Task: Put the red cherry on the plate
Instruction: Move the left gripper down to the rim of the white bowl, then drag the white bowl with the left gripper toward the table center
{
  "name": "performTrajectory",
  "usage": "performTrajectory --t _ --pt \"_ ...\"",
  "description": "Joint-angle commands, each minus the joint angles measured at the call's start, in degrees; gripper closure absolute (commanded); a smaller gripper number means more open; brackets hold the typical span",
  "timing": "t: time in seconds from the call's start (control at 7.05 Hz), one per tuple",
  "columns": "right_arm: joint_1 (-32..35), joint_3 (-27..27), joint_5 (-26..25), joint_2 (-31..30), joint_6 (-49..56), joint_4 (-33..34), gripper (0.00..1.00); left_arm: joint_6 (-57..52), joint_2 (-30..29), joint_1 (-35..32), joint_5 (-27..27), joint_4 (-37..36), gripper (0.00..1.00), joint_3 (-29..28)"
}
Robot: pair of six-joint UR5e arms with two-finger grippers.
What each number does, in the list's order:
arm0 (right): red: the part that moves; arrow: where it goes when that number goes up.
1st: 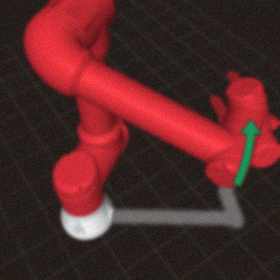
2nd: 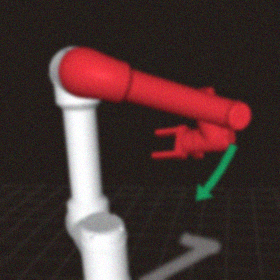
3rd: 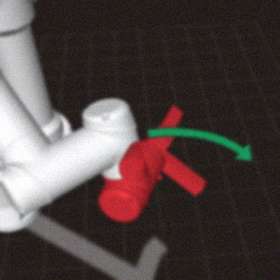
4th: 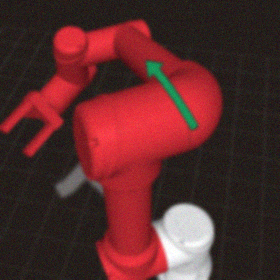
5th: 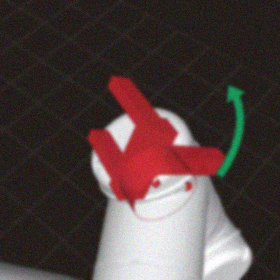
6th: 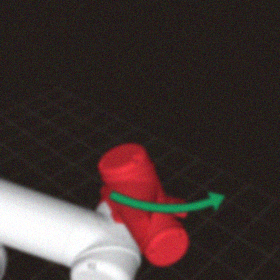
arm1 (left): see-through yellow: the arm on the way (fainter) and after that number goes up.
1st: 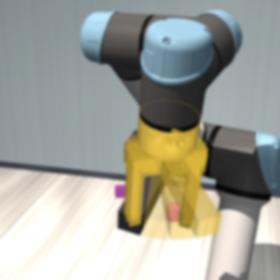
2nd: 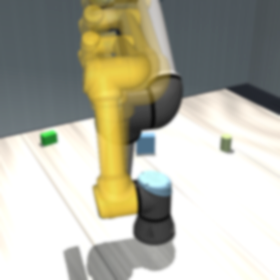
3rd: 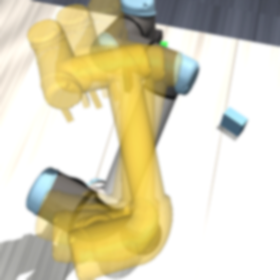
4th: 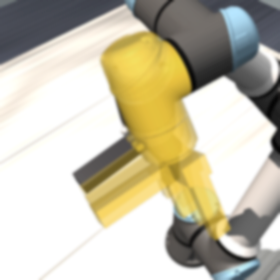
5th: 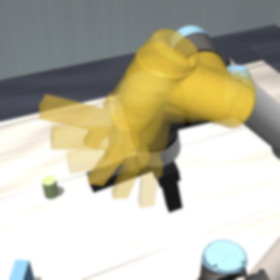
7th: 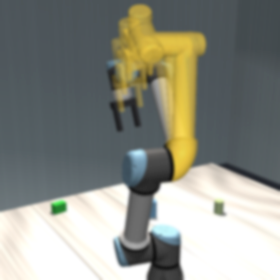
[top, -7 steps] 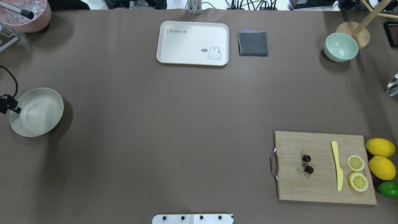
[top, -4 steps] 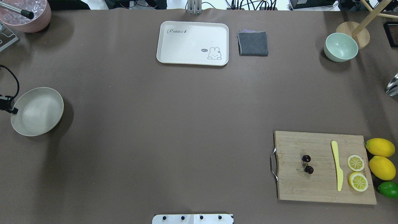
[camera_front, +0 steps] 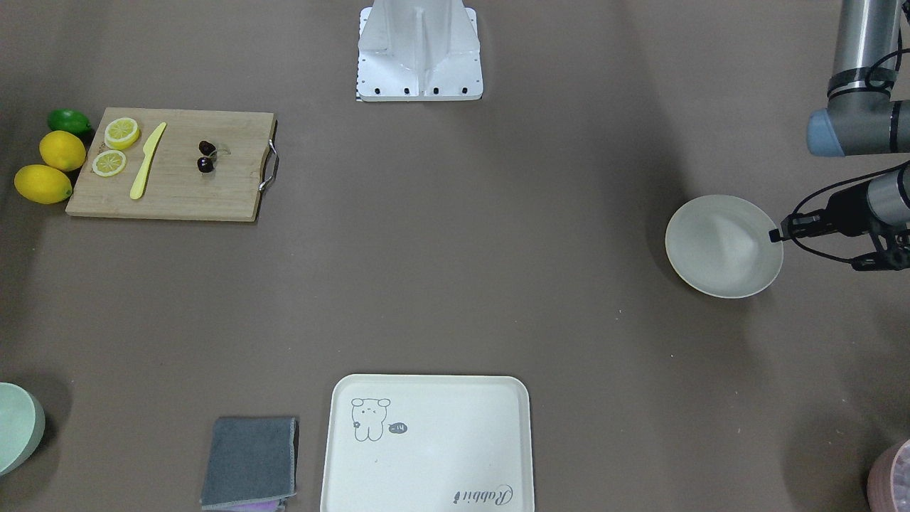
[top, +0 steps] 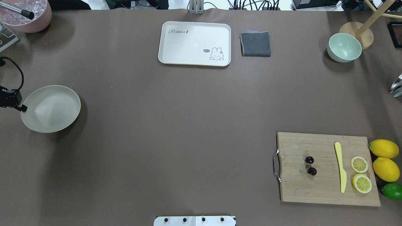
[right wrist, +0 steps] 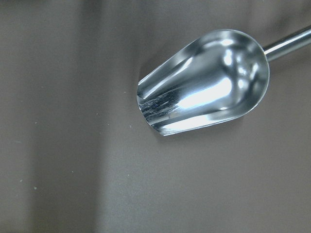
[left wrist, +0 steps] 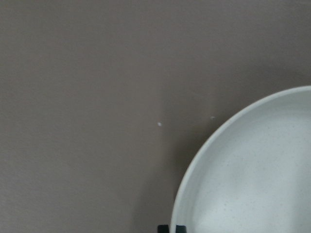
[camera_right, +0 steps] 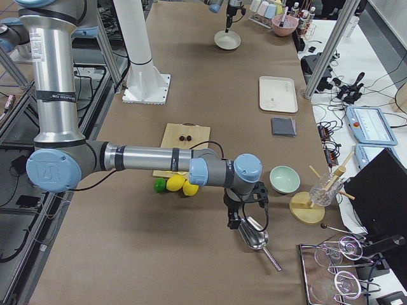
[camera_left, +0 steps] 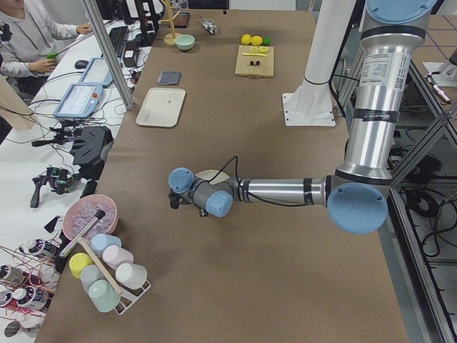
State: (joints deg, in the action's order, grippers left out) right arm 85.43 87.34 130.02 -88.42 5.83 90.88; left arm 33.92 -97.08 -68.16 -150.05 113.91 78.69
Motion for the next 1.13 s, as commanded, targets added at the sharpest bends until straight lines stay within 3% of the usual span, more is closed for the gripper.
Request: performTrajectory --t 0.0,0.28,0.71,0.99 --pt "-0.01 -0.06 0.14 0.26 -0.12 0.17 0.00 3.31 -7.46 -3.81 -4.45 -12.41 1.00 4.26" --pt "-0.62 -0.23 0.14 1.66 -0.64 0.35 0.00 13.30 -11.37 -2.52 -3.59 -15.47 1.00 9.35" --pt "-3.08 -0.76 0.23 4.40 -0.82 2.46 0.00 33.78 -18.03 14.84 9.02 -14.25 1.00 15.52" --pt "-3.34 -0.59 4.25 3.96 -0.73 2.72 0.00 47.92 -21.30 25.39 18.25 -8.82 1.00 15.27"
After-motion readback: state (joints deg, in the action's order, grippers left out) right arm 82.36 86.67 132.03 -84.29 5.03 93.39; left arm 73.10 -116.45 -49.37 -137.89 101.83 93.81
